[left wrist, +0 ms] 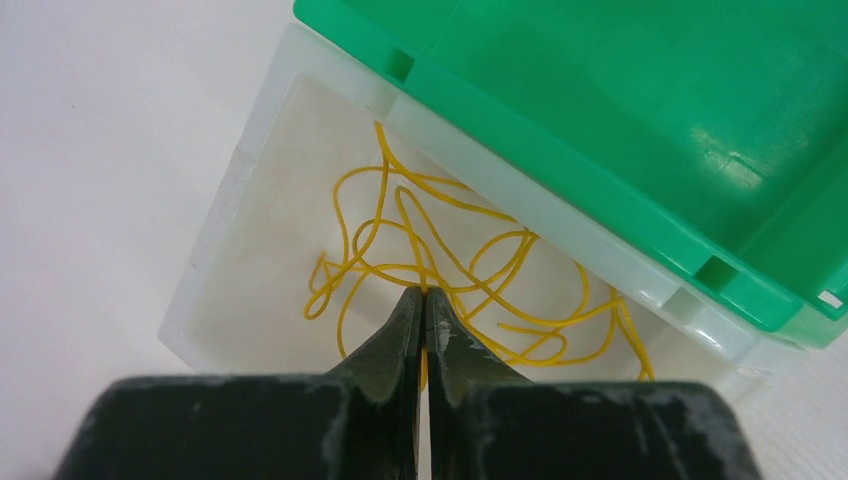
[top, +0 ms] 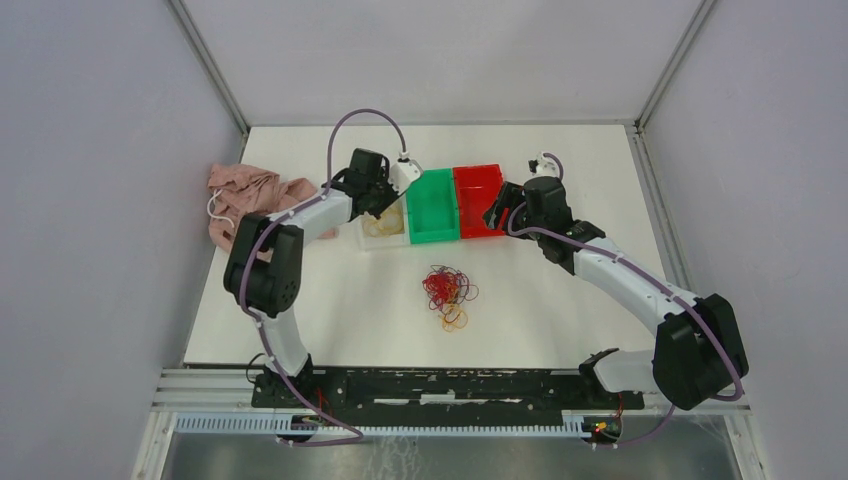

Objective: Untangle the cables

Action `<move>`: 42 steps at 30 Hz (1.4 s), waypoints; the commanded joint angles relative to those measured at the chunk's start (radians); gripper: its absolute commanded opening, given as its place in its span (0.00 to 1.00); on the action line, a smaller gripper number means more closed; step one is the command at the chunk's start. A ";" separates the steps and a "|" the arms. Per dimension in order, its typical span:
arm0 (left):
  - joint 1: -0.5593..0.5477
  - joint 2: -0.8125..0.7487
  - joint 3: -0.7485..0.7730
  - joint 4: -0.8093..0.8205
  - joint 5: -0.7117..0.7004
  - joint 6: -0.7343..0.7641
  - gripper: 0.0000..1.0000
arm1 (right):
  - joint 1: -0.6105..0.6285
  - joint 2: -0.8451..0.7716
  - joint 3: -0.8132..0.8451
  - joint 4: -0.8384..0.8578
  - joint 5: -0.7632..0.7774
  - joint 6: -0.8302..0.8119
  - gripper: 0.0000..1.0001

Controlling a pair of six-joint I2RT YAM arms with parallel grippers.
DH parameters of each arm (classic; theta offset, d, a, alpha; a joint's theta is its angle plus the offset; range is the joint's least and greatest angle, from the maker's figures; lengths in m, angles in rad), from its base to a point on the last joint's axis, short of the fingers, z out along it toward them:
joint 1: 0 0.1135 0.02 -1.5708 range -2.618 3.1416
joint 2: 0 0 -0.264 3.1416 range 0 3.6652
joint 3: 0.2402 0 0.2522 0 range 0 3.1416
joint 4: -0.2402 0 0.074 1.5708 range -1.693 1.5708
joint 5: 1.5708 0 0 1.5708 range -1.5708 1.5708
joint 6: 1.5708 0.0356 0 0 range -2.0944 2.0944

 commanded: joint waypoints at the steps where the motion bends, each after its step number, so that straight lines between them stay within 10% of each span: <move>1: 0.001 0.023 -0.019 0.120 0.003 -0.002 0.07 | -0.005 -0.004 0.000 0.047 -0.017 0.005 0.71; 6: 0.001 0.039 -0.027 0.149 0.004 0.013 0.15 | -0.004 -0.014 -0.004 0.043 -0.031 0.003 0.71; 19: 0.002 -0.123 0.154 -0.197 0.027 0.066 0.73 | -0.005 -0.030 0.015 0.030 -0.052 -0.012 0.73; 22: 0.001 -0.163 0.188 -0.268 0.035 0.068 1.00 | -0.004 -0.036 0.024 0.009 -0.065 -0.022 0.75; 42: 0.003 -0.531 0.204 -0.400 0.244 -0.036 0.99 | 0.326 0.073 0.092 -0.108 -0.135 -0.334 0.83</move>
